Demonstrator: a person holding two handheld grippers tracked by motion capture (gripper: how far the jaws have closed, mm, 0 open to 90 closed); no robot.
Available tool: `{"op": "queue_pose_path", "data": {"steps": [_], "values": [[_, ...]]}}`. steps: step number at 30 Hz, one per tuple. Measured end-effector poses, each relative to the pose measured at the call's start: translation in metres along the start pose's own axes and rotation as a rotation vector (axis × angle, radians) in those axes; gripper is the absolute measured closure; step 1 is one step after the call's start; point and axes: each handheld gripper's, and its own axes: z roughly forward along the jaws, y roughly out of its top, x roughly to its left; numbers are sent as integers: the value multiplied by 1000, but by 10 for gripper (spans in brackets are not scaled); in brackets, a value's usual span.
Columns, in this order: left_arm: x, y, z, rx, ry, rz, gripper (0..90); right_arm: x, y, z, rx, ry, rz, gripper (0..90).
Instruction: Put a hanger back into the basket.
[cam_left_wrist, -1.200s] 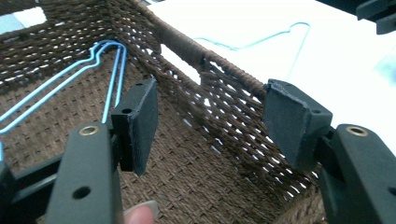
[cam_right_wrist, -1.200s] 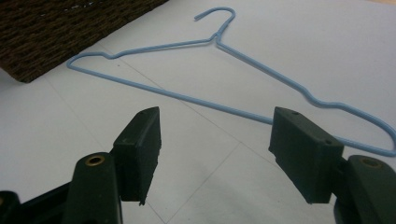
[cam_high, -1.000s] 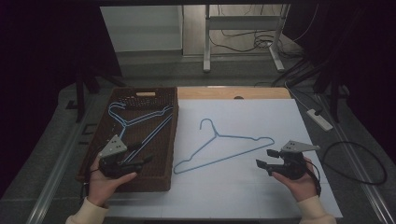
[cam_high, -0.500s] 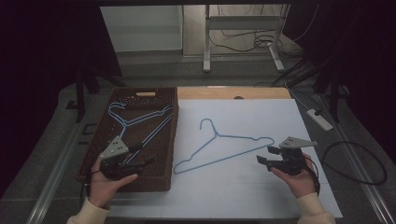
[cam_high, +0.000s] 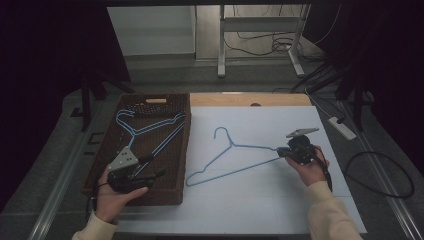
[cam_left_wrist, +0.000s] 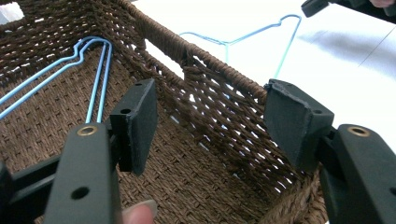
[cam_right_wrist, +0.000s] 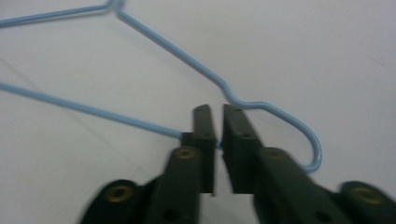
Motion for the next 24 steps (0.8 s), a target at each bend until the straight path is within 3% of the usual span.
{"op": "queue_pose_path", "data": {"steps": [4,11,17,24], "values": [[1,-1,0,1,1,-2,364,-16,8,15,87,-45,36,900],[1,-1,2,4,-1,0,364,-34,3,28,155,-93,73,900],[-1,-1,2,6,0,1,364,-40,0,27,149,-94,92,900],[-1,0,2,3,-4,4,363,-44,-15,10,204,-125,113,900]]}}
